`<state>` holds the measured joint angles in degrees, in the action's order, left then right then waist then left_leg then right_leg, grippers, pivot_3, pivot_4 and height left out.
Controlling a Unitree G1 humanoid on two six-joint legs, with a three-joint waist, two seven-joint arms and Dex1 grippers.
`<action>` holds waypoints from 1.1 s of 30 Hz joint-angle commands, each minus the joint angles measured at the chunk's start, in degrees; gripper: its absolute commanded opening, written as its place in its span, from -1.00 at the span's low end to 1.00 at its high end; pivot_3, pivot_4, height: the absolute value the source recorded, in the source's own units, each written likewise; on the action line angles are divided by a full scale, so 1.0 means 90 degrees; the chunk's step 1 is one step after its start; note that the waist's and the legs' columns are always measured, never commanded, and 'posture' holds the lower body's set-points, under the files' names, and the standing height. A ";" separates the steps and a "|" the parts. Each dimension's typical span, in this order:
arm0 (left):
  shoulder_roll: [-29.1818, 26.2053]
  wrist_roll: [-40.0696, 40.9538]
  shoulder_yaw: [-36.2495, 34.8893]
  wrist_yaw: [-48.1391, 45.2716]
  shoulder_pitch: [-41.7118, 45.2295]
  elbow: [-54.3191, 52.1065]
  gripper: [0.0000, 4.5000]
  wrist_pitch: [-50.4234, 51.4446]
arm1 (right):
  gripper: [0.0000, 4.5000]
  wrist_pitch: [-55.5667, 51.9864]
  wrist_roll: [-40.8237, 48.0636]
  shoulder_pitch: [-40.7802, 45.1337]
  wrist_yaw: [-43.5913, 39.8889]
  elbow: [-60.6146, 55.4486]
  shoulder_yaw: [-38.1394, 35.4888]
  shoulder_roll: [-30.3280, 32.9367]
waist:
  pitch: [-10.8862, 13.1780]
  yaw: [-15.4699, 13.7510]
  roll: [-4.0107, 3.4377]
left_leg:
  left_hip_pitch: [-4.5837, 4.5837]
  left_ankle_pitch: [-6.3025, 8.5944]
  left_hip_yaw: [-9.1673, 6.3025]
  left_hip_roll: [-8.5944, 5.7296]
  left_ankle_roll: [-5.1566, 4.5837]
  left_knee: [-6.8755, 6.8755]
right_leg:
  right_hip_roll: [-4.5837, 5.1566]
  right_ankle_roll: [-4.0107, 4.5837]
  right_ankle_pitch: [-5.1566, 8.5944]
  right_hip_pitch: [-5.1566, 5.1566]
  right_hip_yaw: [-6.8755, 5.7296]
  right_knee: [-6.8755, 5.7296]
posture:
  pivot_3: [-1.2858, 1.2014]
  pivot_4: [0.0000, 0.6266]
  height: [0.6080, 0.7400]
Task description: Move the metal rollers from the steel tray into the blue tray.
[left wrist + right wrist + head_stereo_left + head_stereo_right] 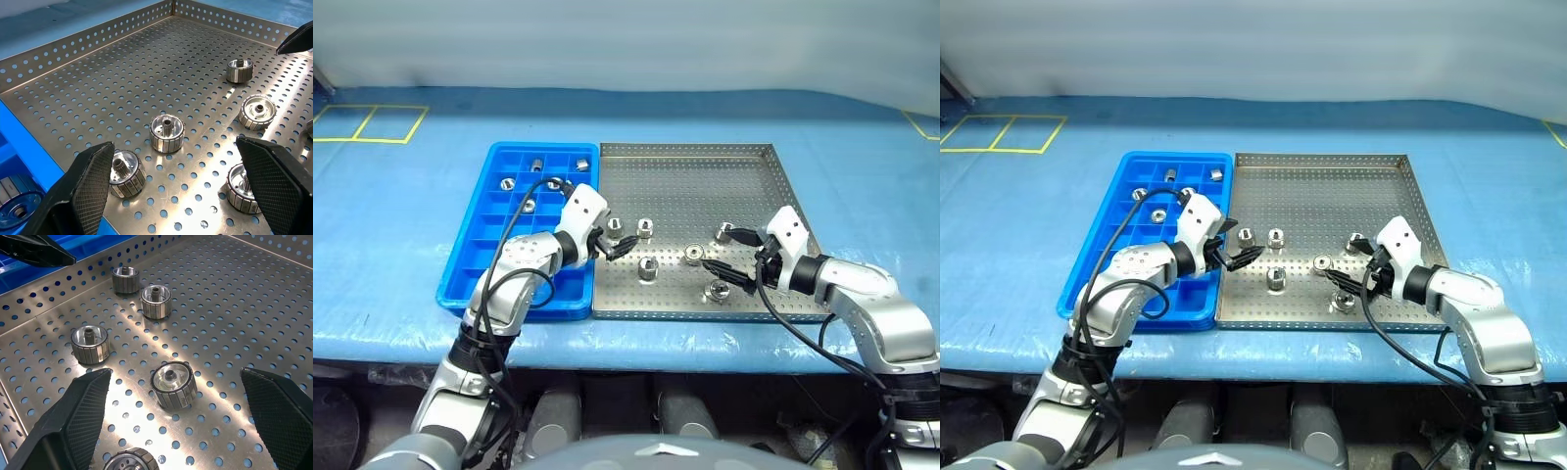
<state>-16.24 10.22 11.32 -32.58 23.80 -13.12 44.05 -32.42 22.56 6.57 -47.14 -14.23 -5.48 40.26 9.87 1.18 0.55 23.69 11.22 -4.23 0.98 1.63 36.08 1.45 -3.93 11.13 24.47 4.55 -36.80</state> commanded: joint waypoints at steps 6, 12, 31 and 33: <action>-0.0070 0.0086 0.0043 -0.0057 0.0118 -0.0211 0.94 -0.0111 | 0.99 0.0244 -0.0031 0.0091 0.0011 -0.0071 -0.0030 -0.0010 | 0.0000 0.0002 0.0001 | -0.0001 0.0000 0.0000 0.0000 0.0000 0.0000 | 0.0000 0.0000 0.0000 0.0000 -0.0001 -0.0001 | 0.09 -0.52 1.00; -0.0080 0.0083 0.0101 -0.0073 0.0126 -0.0215 0.94 -0.0104 | 0.99 0.0299 -0.0037 0.0062 -0.0012 -0.0036 -0.0045 0.0009 | 0.0001 0.0001 0.0001 | -0.0001 0.0000 0.0000 0.0000 0.0000 0.0000 | 0.0000 0.0000 0.0000 0.0000 0.0000 -0.0001 | 0.09 -0.52 1.00; -0.0037 0.0061 0.0295 -0.0126 0.0131 -0.0204 0.94 -0.0090 | 0.99 0.0404 -0.0123 0.0030 -0.0005 -0.0001 0.0007 -0.0008 | 0.0001 0.0006 0.0001 | -0.0001 0.0000 0.0001 0.0000 0.0000 0.0001 | 0.0000 0.0000 0.0000 0.0000 0.0001 -0.0002 | 0.08 -0.52 1.00; -0.0039 0.0045 0.0347 -0.0130 0.0136 -0.0214 0.94 -0.0074 | 0.99 0.0403 -0.0132 0.0034 -0.0010 0.0006 0.0012 -0.0012 | 0.0001 0.0006 0.0001 | -0.0001 0.0000 0.0001 0.0000 0.0000 0.0001 | 0.0000 0.0000 0.0000 -0.0001 0.0001 -0.0002 | 0.08 -0.52 1.00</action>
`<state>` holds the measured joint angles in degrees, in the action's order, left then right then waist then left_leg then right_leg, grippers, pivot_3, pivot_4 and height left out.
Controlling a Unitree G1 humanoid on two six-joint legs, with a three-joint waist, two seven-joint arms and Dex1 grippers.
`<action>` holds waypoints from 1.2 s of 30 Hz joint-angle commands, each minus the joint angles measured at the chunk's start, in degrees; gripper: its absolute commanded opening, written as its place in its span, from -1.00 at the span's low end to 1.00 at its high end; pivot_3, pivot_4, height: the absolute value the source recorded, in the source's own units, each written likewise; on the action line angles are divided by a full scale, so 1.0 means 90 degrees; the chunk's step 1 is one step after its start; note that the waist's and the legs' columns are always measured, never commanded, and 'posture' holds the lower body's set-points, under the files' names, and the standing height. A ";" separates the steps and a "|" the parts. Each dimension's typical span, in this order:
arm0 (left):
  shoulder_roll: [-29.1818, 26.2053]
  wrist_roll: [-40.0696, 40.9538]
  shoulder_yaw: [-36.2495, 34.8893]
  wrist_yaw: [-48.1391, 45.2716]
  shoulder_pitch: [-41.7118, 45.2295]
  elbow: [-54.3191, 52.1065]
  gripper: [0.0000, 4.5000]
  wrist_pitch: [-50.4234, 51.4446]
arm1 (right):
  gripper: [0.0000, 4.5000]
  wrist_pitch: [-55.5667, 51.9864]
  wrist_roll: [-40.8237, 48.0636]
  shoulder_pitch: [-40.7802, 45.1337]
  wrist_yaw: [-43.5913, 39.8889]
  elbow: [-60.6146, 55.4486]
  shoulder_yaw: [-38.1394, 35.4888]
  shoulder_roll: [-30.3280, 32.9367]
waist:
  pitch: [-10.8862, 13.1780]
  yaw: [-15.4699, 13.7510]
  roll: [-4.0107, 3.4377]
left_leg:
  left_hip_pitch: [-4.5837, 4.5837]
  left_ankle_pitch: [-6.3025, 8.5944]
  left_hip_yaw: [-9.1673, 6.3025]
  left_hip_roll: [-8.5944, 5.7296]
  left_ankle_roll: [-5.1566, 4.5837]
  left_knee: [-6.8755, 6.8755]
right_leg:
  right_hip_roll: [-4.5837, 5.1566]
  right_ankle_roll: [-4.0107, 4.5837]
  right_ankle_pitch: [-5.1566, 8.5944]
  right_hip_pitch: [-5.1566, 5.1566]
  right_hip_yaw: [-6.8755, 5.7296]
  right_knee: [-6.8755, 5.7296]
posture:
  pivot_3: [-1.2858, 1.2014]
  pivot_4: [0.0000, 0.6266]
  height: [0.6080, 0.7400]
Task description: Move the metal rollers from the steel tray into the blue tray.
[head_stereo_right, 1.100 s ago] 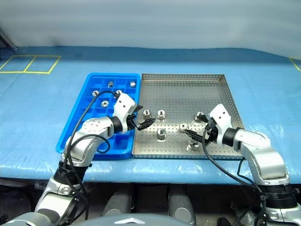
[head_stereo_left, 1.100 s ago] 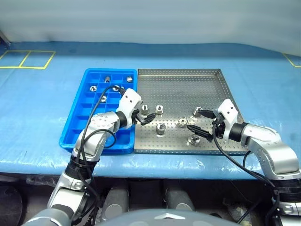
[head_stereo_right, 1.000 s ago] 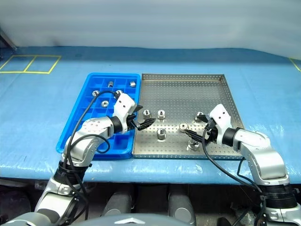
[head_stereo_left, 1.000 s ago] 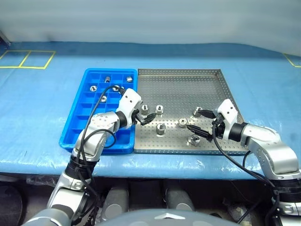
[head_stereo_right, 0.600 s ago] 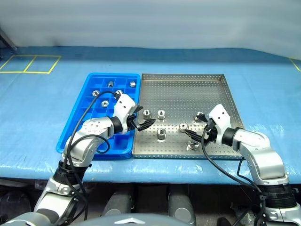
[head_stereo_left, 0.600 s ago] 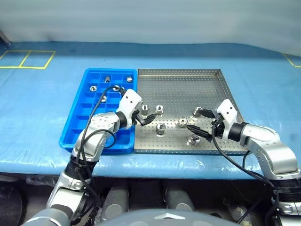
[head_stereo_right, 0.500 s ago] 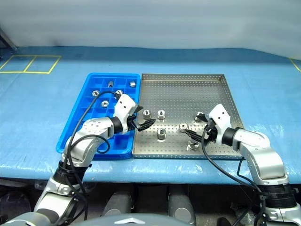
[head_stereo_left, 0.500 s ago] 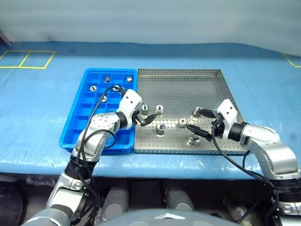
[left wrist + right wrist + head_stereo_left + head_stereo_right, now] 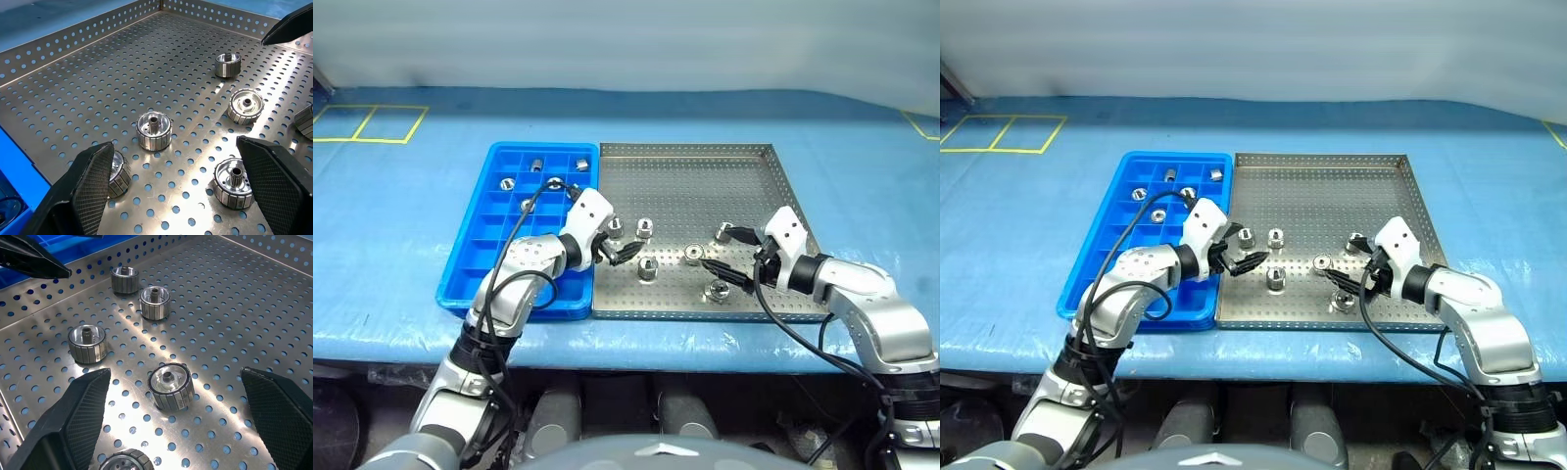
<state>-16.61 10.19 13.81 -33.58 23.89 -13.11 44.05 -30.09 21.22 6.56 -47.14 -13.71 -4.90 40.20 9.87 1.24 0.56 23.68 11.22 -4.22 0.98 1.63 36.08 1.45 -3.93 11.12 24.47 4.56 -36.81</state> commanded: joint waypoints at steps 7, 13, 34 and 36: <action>-0.0064 -0.0435 0.0987 0.0016 0.0393 0.0093 0.94 0.0201 | 0.99 0.0166 -0.0018 -0.0020 0.0008 -0.0070 -0.0057 -0.0053 | 0.0000 0.0000 0.0000 | 0.0000 0.0000 0.0000 -0.0001 0.0000 0.0001 | 0.0000 0.0000 0.0000 -0.0001 0.0001 0.0000 | 0.08 -0.52 1.00; 0.0056 -0.0644 0.1404 -0.0001 0.0685 0.0740 0.94 0.0243 | 0.99 0.0207 -0.0018 -0.0159 0.0048 -0.0168 -0.0097 -0.0094 | -0.0001 0.0027 -0.0001 | -0.0002 0.0000 -0.0001 0.0000 0.0000 0.0001 | -0.0001 0.0000 0.0000 0.0000 0.0000 -0.0003 | 0.06 -0.52 1.00; 0.0061 -0.0978 0.1764 0.0013 0.0825 0.1326 -0.20 0.0408 | 1.00 0.0304 -0.0075 -0.0164 0.0294 -0.0206 -0.0061 -0.0162 | -0.0001 0.0114 -0.0002 | -0.0010 -0.0001 0.0000 0.0001 -0.0001 0.0003 | -0.0003 0.0000 0.0000 -0.0004 0.0002 -0.0009 | 0.06 -0.52 1.00; 0.0109 -0.0874 0.1621 0.0029 0.0809 0.1229 -0.23 0.0378 | 1.00 0.0301 -0.0083 -0.0150 0.0302 -0.0211 -0.0042 -0.0174 | -0.0001 0.0115 -0.0002 | -0.0010 -0.0001 0.0000 0.0001 -0.0001 0.0004 | -0.0003 0.0000 0.0000 -0.0004 0.0002 -0.0009 | 0.06 -0.52 1.00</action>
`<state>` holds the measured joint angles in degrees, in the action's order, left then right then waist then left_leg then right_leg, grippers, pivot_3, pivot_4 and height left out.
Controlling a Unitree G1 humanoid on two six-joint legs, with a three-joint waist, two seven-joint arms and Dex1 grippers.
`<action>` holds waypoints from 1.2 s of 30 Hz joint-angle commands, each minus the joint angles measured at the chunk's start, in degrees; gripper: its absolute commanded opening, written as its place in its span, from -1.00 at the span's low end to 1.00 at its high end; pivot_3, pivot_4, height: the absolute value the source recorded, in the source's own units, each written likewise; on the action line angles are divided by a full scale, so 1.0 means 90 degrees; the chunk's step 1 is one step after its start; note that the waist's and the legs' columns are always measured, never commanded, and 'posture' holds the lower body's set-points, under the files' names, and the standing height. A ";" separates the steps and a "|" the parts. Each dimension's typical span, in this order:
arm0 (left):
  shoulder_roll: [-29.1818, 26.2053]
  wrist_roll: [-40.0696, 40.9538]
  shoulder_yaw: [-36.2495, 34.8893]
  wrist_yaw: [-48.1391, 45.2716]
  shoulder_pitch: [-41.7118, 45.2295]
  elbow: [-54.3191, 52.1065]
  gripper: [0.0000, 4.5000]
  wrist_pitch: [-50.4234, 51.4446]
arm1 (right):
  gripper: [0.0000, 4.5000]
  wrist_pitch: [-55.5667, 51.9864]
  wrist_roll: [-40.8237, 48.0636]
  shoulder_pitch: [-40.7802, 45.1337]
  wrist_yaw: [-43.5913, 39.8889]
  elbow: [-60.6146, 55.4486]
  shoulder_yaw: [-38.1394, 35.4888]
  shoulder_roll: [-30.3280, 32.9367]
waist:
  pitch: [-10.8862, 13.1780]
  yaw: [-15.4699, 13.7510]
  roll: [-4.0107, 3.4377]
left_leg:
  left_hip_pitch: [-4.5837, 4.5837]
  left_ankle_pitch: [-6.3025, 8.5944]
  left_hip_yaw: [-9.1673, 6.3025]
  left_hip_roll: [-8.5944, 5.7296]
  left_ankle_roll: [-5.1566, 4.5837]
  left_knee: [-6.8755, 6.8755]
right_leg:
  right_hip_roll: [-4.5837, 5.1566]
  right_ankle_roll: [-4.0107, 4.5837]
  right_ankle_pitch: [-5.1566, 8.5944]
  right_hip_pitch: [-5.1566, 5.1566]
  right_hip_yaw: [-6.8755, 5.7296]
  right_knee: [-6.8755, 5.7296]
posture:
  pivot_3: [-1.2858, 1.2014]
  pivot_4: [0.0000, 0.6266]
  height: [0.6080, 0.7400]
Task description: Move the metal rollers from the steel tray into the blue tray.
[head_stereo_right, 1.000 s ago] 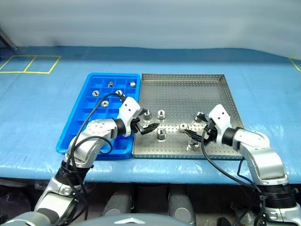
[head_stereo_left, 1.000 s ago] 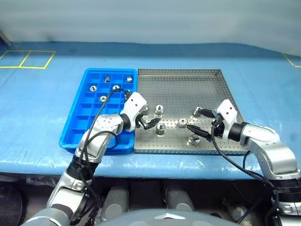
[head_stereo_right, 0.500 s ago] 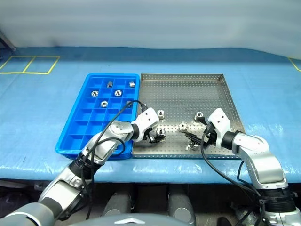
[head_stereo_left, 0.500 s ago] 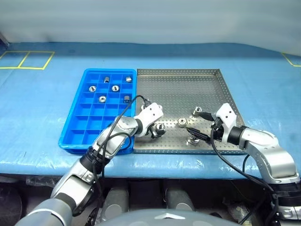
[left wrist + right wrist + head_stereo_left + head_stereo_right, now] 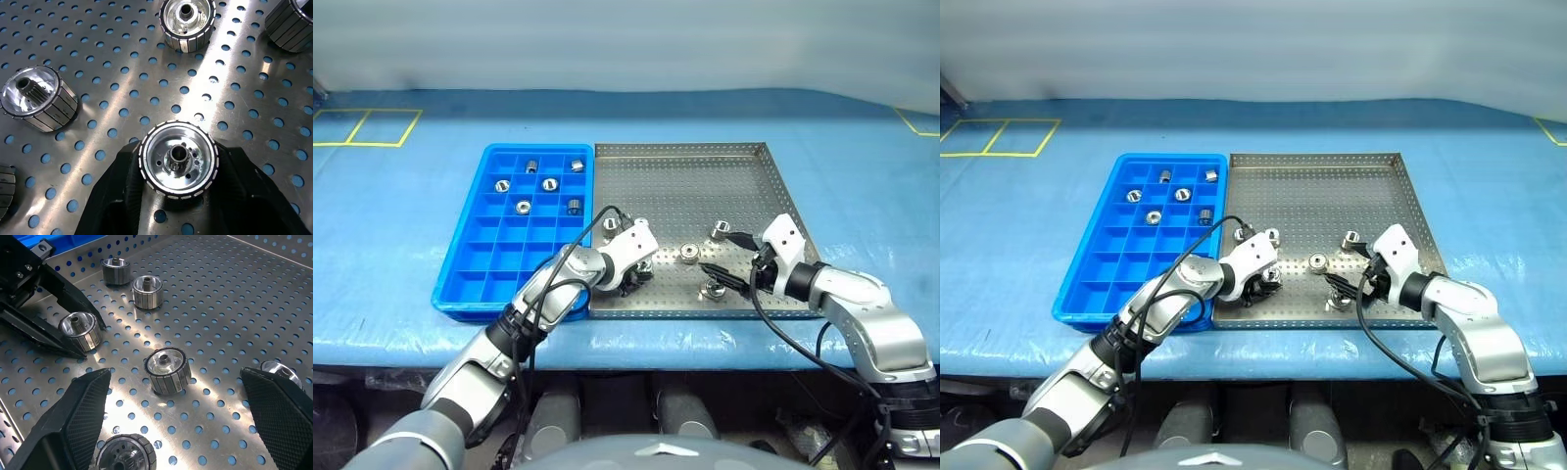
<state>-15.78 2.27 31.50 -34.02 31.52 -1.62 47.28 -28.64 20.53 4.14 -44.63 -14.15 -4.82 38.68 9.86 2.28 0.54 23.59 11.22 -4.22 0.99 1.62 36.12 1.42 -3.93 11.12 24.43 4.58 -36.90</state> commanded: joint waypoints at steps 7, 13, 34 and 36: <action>0.0224 0.0483 -0.1195 0.0218 -0.0167 -0.0781 -0.23 0.0093 | 1.00 0.0091 0.0021 0.0223 -0.0045 -0.0170 0.0086 -0.0038 | 0.0001 -0.0017 0.0001 | 0.0003 0.0000 -0.0001 0.0000 0.0000 0.0000 | 0.0000 0.0000 0.0000 0.0002 -0.0001 0.0000 | 0.07 -0.52 1.00; 0.0349 0.0860 -0.2017 0.0565 -0.0375 -0.1807 -0.23 0.0425 | 1.00 0.0090 0.0017 0.0392 -0.0113 -0.0124 0.0312 -0.0108 | 0.0001 -0.0052 0.0001 | 0.0007 0.0000 -0.0003 0.0000 0.0000 -0.0001 | 0.0001 0.0000 0.0000 0.0000 -0.0001 0.0004 | 0.10 -0.52 1.00; 0.0482 -0.1408 -0.3308 0.4453 -0.1110 -0.2299 -0.23 0.1342 | 1.00 0.0146 -0.0111 0.0792 -0.0144 0.0166 0.0687 -0.0486 | 0.0014 -0.0425 0.0024 | 0.0003 -0.0002 -0.0026 -0.0001 0.0002 0.0003 | 0.0002 0.0000 -0.0001 -0.0014 -0.0030 0.0006 | 0.19 -0.52 1.00; 0.0586 -0.1462 -0.3383 0.4591 -0.1038 -0.2124 -0.23 0.1235 | 1.00 0.0142 -0.0113 0.0794 -0.0129 0.0154 0.0660 -0.0504 | 0.0014 -0.0454 0.0025 | 0.0005 -0.0002 -0.0028 -0.0001 0.0002 0.0003 | 0.0002 0.0000 -0.0001 -0.0013 -0.0032 0.0006 | 0.18 -0.52 1.00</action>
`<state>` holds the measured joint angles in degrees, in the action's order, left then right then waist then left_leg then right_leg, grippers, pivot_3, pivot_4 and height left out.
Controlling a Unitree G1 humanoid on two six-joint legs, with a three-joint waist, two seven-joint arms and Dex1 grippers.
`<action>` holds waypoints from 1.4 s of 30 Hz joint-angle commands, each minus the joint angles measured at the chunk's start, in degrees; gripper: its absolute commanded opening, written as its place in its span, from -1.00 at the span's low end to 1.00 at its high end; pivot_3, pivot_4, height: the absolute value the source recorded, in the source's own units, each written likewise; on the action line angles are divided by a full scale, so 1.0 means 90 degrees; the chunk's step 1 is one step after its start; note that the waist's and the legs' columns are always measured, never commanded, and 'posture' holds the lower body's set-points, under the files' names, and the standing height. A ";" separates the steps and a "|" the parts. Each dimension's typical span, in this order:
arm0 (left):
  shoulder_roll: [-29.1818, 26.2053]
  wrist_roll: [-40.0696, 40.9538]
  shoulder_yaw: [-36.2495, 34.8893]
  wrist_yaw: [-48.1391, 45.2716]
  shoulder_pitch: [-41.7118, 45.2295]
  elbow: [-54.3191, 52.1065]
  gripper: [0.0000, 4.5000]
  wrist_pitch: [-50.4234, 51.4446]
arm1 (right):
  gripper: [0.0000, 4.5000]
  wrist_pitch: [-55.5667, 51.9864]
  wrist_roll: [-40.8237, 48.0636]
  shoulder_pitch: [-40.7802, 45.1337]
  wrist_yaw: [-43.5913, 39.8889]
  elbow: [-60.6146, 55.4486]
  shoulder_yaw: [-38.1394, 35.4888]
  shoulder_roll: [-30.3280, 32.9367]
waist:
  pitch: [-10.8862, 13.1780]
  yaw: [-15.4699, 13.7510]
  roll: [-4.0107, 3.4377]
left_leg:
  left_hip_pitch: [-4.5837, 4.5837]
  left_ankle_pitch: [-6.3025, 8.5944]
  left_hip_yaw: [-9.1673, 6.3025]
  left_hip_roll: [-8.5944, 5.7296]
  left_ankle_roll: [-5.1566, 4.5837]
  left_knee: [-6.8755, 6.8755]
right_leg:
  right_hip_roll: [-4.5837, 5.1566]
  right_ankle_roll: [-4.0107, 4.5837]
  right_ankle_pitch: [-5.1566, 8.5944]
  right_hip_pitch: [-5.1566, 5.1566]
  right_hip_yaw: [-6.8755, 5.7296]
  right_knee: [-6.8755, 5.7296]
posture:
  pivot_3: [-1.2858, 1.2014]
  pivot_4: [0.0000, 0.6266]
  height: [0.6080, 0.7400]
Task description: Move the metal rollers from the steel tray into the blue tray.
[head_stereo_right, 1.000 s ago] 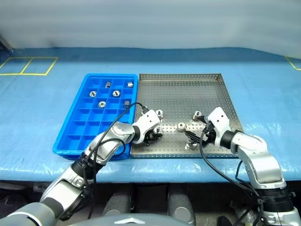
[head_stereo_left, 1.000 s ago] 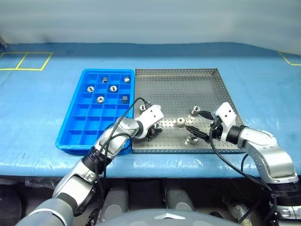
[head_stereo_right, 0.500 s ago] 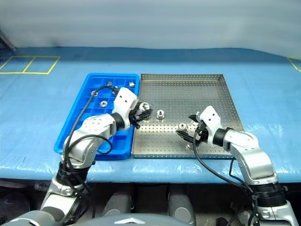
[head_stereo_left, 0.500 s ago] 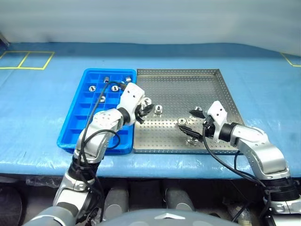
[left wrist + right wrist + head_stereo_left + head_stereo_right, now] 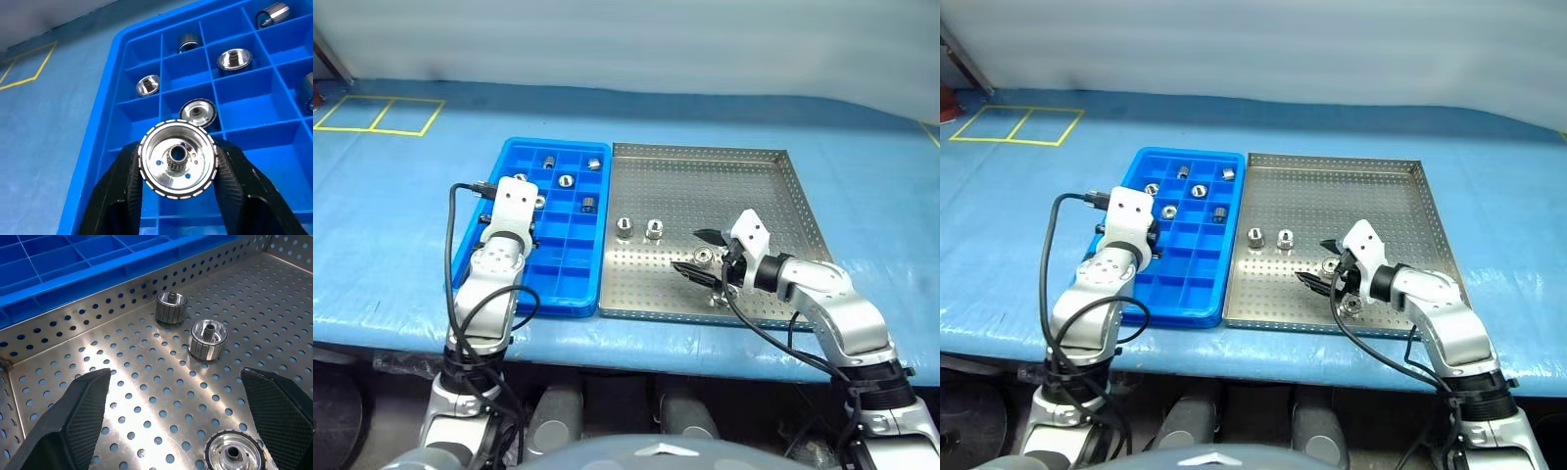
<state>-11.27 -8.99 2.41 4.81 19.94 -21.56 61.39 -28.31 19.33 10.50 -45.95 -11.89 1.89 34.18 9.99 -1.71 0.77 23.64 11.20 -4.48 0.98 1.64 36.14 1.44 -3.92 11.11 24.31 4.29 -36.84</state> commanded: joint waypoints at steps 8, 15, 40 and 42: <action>0.0200 -0.0467 -0.0188 0.0657 0.0354 0.0959 -0.23 -0.0850 | 1.00 0.0121 -0.0008 -0.0082 0.0151 -0.0141 -0.0178 -0.0011 | 0.0000 -0.0040 0.0000 | 0.0001 0.0000 -0.0001 0.0000 0.0001 -0.0002 | 0.0001 0.0001 0.0000 0.0000 -0.0003 0.0002 | 0.16 -0.52 1.00; 0.0223 -0.0707 -0.0155 0.0792 0.0369 0.1208 0.34 -0.1028 | 1.00 0.0114 0.0011 -0.0175 0.0253 -0.0180 -0.0284 0.0022 | 0.0001 -0.0032 0.0002 | 0.0002 -0.0001 -0.0001 0.0000 0.0002 -0.0002 | 0.0002 0.0001 0.0000 0.0000 -0.0003 0.0002 | 0.16 -0.52 1.00; 0.0745 0.0895 0.1498 -0.2991 0.2033 0.3858 0.76 -0.3197 | 1.00 0.0112 0.0061 -0.0775 0.0608 -0.0745 -0.0648 -0.0008 | 0.0001 0.0332 0.0001 | 0.0003 -0.0002 0.0001 -0.0003 0.0003 0.0002 | 0.0003 -0.0001 -0.0001 -0.0002 0.0000 0.0003 | 0.05 -0.52 1.00; 0.0803 0.0855 0.1573 -0.3015 0.2135 0.4119 0.76 -0.3339 | 1.00 0.0103 0.0055 -0.0812 0.0624 -0.0784 -0.0661 -0.0019 | 0.0000 0.0366 0.0001 | 0.0001 -0.0002 0.0001 -0.0003 0.0003 0.0002 | 0.0003 -0.0001 -0.0001 -0.0002 0.0001 0.0002 | 0.04 -0.52 1.00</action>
<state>-4.45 -0.61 16.18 -21.88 37.73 14.90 33.32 -28.04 18.96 3.15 -40.76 -16.52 -2.68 33.99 9.99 1.58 0.78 23.64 11.18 -4.46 0.95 1.66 36.17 1.47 -3.93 11.10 24.28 4.30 -36.84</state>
